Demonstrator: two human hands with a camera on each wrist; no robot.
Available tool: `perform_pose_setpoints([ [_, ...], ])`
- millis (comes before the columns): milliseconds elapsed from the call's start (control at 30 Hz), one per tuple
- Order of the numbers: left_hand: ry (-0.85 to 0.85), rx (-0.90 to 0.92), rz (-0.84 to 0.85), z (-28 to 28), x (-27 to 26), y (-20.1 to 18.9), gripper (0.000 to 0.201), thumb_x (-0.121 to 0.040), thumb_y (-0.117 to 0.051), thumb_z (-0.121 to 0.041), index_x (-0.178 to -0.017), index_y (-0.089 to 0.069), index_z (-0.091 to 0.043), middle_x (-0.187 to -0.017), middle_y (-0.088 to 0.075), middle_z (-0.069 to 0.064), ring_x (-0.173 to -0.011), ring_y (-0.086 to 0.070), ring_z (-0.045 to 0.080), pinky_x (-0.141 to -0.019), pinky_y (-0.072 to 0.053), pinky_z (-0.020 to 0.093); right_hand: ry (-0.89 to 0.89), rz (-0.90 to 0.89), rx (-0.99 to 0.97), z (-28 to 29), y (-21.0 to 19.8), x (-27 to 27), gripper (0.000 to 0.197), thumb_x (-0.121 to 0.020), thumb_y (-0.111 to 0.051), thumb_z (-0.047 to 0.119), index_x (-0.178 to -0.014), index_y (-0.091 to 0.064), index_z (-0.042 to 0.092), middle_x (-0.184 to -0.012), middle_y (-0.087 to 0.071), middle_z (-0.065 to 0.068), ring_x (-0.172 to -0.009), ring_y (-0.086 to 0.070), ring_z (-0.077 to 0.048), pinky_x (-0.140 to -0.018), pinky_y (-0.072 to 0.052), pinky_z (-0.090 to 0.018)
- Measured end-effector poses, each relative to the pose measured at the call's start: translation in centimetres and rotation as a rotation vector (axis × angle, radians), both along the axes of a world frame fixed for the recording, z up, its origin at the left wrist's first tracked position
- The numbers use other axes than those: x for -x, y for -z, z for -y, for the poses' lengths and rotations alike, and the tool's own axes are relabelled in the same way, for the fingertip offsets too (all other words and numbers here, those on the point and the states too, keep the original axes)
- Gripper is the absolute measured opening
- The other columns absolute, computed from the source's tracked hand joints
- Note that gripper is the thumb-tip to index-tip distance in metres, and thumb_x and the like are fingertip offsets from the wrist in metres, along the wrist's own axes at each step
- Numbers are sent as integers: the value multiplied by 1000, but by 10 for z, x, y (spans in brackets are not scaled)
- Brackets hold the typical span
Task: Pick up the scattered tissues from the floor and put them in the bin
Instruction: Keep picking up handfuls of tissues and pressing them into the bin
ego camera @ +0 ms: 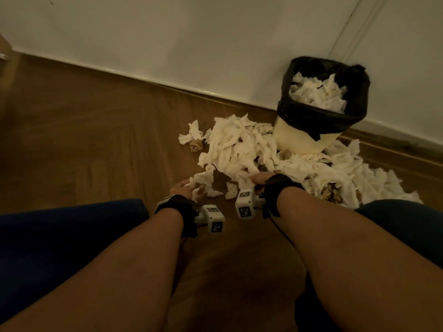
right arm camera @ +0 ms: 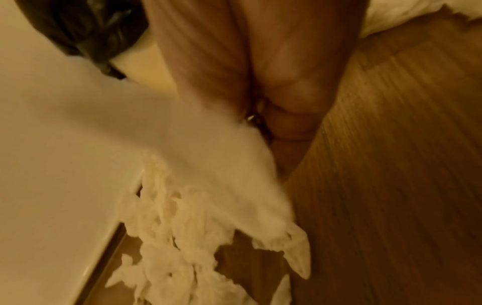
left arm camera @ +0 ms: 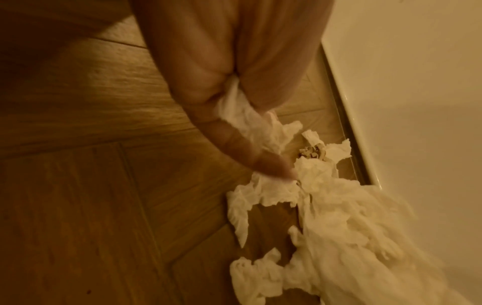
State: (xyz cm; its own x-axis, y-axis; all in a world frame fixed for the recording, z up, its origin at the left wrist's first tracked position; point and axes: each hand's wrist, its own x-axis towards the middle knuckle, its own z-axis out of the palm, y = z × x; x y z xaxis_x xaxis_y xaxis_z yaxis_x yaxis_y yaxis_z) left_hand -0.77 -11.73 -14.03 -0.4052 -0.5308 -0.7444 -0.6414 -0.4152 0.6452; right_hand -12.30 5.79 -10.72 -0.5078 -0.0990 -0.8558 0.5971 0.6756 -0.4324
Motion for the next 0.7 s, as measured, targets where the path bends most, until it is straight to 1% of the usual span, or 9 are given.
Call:
perform_pose_setpoints([
  [67, 21, -63, -15, -2, 2, -1, 41, -98, -34, 2, -136, -46, -9, -93, -59, 17, -71, -53, 23, -44, -45, 19, 32, 1, 74, -6, -12, -1, 24, -94, -54, 32, -107, -52, 13, -87, -53, -6, -72, -50, -22, -62, -44, -34],
  [133, 16, -145, -10, -8, 3, -8, 34, -101, -29, -5, -130, -46, -7, -77, -49, 7, -62, -46, 17, -46, -45, 23, 175, 29, 228, -12, -23, -4, 21, -90, -60, 36, -97, -54, 17, -81, -52, -5, -66, -50, -22, -56, -41, -32],
  [200, 8, -204, -2, -13, 4, -11, 22, -101, -29, -16, -102, -50, -8, -72, -44, 3, -60, -44, 15, -51, -41, 26, 349, 20, 408, -15, -31, -1, 9, -94, -48, 18, -90, -55, 17, -72, -49, -6, -50, -50, -20, -48, -40, -25],
  [233, 3, -232, -24, -16, 4, -13, 22, -99, -30, -17, -88, -48, -9, -70, -40, 3, -56, -39, 14, -48, -38, 26, 432, 18, 493, -17, -33, 1, 21, -94, -37, 7, -80, -51, 14, -70, -44, -6, -40, -46, -18, -43, -36, -20],
  [300, -43, -310, -65, -21, 7, -18, 20, -92, -33, -17, -75, -41, -13, -66, -34, 2, -53, -28, 14, -46, -28, 24, 542, 19, 648, -17, -44, 6, 24, -78, -28, -5, -65, -35, 13, -68, -31, -3, -36, -33, -16, -37, -29, -13],
  [367, -46, -348, -103, -25, 13, -19, 26, -93, -36, -27, -71, -43, -14, -65, -39, 2, -56, -32, 15, -52, -28, 26, 584, 29, 756, -19, -56, 8, 21, -57, -36, 2, -63, -23, 18, -68, -25, -1, -48, -23, -17, -40, -30, -10],
  [467, 43, -302, -93, -29, 20, -28, 37, -93, -44, -46, -94, -54, -11, -98, -49, 5, -92, -47, 22, -78, -43, 35, 626, 2, 808, -27, -68, 11, 28, -67, -47, 17, -64, -19, 20, -65, -25, -2, -55, -18, -17, -46, -31, -13],
  [567, 159, -104, -42, -32, 23, -31, 51, -89, -56, -41, -126, -52, -5, -123, -54, 15, -108, -54, 31, -71, -49, 37, 653, -37, 712, -38, -71, 18, 47, -97, -30, 35, -53, -27, 16, -50, -28, 0, -50, -21, -18, -46, -23, -20],
  [700, 282, 37, -53, -37, 27, -37, 46, -94, -51, -29, -131, -48, -2, -134, -51, 21, -119, -54, 37, -74, -51, 29, 627, -135, 587, -49, -74, 21, 38, -98, -29, 23, -60, -28, 16, -59, -27, -1, -42, -28, -16, -40, -25, -19],
])
